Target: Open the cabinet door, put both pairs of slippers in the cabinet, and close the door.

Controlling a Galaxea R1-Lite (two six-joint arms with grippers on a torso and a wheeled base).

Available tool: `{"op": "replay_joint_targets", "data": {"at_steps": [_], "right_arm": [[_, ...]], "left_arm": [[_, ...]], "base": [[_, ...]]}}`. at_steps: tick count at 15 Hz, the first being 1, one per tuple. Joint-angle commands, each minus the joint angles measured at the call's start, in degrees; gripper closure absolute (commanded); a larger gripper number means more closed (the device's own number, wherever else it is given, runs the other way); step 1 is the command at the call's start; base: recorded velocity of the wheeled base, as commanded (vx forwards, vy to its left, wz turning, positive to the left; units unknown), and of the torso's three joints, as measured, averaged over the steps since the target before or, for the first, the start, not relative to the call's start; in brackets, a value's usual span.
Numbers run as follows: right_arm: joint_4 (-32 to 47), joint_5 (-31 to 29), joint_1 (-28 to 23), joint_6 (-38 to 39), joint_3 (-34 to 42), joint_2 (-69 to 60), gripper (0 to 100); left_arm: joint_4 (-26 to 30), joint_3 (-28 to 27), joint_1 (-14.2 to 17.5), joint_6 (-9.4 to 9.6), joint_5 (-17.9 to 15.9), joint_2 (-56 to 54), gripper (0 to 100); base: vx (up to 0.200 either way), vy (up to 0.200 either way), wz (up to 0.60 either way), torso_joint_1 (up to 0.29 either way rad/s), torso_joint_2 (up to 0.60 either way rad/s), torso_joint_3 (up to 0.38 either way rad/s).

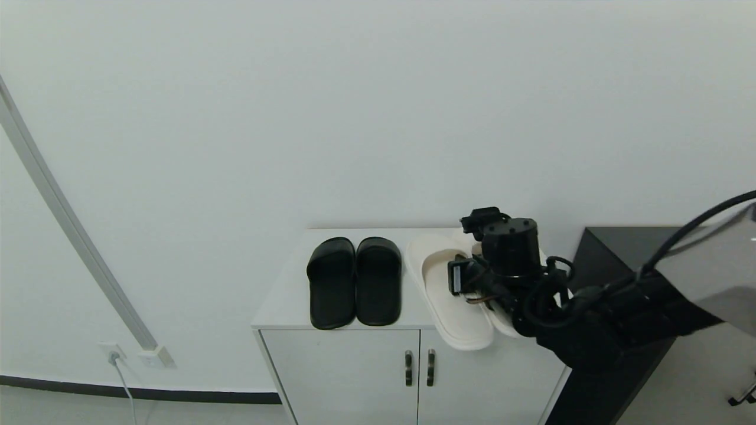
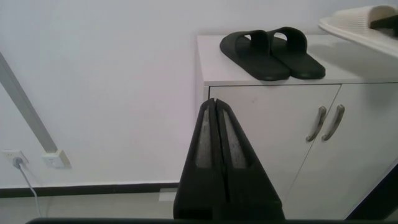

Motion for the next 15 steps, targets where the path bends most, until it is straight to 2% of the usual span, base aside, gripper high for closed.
{"op": "replay_joint_targets", "data": {"at_steps": [1,4,7,10,15], "right_arm": [[-2.89,9.84,1.94,-1.94,15.24,-15.87,100],[-2.54,20.12,2.03,-1.94,24.73,-24.83,100],[-2.45,26.1,3.17,-2.03,29.91,-29.58,100],[-2.45,26.01,5.63,-2.12,31.41,-29.75,100],[-2.45,25.92,6.95,-2.12,31.67,-29.49,100]], "left_arm": [[0.0,0.02,0.01,0.14,-0.06,0.07,100],[0.0,-0.06,0.01,-0.03,0.03,0.07,100],[0.0,0.02,0.01,-0.12,0.03,0.07,100],[0.0,-0.06,0.01,-0.03,0.03,0.07,100],[0.0,-0.06,0.01,-0.03,0.03,0.07,100]], "base": [[0.0,0.0,0.0,0.0,0.0,0.0],[0.0,0.0,0.0,0.0,0.0,0.0],[0.0,0.0,0.0,0.0,0.0,0.0],[0.0,0.0,0.0,0.0,0.0,0.0],[0.0,0.0,0.0,0.0,0.0,0.0]]}}
